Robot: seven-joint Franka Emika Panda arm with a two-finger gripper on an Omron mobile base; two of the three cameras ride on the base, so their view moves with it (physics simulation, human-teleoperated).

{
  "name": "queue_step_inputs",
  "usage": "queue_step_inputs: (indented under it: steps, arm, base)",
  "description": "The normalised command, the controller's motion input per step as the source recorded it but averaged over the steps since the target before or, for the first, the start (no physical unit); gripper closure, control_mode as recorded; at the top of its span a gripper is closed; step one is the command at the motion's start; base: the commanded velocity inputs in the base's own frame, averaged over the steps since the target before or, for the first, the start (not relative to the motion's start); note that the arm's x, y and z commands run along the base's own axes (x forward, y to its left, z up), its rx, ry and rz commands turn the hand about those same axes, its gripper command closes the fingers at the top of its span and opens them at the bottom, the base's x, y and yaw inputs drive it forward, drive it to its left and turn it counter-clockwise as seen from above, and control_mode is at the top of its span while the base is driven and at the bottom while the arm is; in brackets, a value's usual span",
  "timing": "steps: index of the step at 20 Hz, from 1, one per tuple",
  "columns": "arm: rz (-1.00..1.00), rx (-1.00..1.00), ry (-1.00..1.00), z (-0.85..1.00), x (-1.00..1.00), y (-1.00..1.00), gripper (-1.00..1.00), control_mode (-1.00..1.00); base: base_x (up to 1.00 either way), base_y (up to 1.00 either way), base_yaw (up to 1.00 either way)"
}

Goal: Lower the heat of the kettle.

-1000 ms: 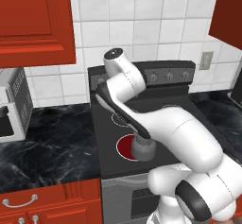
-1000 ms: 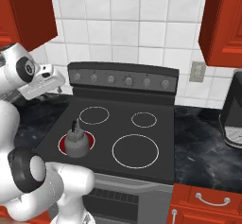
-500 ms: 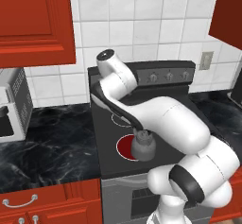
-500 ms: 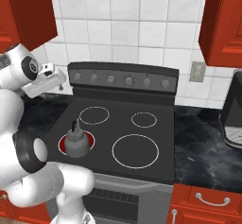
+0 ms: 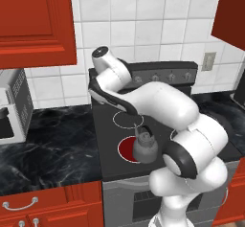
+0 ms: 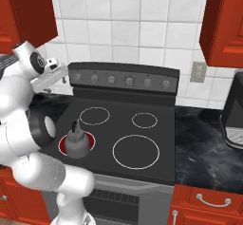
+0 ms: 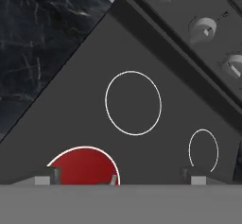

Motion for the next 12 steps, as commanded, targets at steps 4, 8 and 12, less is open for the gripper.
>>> queue_step_inputs:
  steps: [4,8,12]
  arm:
    - [0.16,-0.03,0.00,-0.01,0.59,0.00,-1.00,-1.00]
    - [0.18,-0.05,0.00,-0.01,0.68,0.12,-1.00,-1.00]
    - [0.15,-0.08,0.00,-0.16,0.69,0.25,-1.00,-1.00]
  base:
    - [0.00,0.00,0.00]
    - [0.00,0.00,0.00]
    - [0.00,0.00,0.00]
